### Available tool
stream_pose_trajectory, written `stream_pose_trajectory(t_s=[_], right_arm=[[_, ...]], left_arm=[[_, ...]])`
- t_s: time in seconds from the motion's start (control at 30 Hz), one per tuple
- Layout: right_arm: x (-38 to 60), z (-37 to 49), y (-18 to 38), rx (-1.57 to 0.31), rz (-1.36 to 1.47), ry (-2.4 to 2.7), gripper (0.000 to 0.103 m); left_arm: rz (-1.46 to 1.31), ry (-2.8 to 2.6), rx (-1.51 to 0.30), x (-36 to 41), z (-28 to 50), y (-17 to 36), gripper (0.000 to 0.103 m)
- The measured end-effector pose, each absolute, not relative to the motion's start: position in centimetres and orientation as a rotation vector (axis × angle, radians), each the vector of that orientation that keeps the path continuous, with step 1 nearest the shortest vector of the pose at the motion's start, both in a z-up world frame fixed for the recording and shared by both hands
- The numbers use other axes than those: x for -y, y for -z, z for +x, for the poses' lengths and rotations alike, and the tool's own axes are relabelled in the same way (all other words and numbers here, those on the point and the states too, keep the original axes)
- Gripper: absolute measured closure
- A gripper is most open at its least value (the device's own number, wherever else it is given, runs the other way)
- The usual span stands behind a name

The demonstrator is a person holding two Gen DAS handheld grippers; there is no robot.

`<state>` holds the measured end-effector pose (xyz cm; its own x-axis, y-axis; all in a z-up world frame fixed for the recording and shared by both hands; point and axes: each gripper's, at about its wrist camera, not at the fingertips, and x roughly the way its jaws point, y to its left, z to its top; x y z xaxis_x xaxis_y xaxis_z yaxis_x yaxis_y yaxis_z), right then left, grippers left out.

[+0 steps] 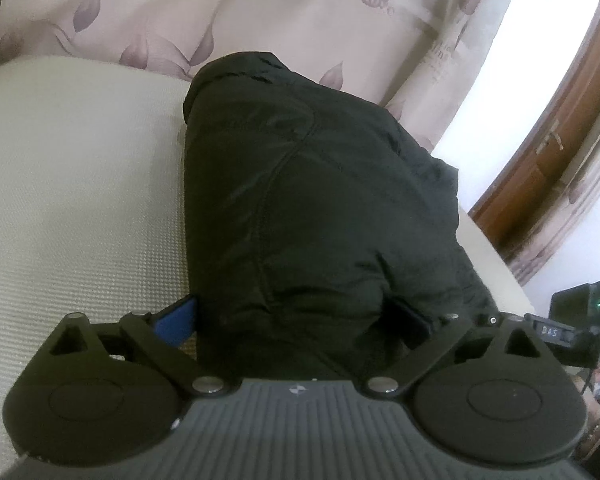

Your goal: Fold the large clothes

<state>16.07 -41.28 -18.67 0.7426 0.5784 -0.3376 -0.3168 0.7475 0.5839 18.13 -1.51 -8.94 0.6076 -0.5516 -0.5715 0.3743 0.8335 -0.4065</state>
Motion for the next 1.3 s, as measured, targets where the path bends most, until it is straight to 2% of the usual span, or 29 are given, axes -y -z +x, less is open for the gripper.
stream_pose_trajectory(t_s=[0.33, 1.3], right_arm=[[41.2, 15.8, 18.6, -0.529, 0.529, -0.520, 0.028], [41.6, 14.6, 18.4, -0.522, 0.512, -0.531, 0.027]], left_arm=[[-0.191, 0.508, -0.721, 1.5, 16.9, 8.3, 0.012], [-0.124, 0.480, -0.682, 0.3, 15.1, 7.8, 0.012]])
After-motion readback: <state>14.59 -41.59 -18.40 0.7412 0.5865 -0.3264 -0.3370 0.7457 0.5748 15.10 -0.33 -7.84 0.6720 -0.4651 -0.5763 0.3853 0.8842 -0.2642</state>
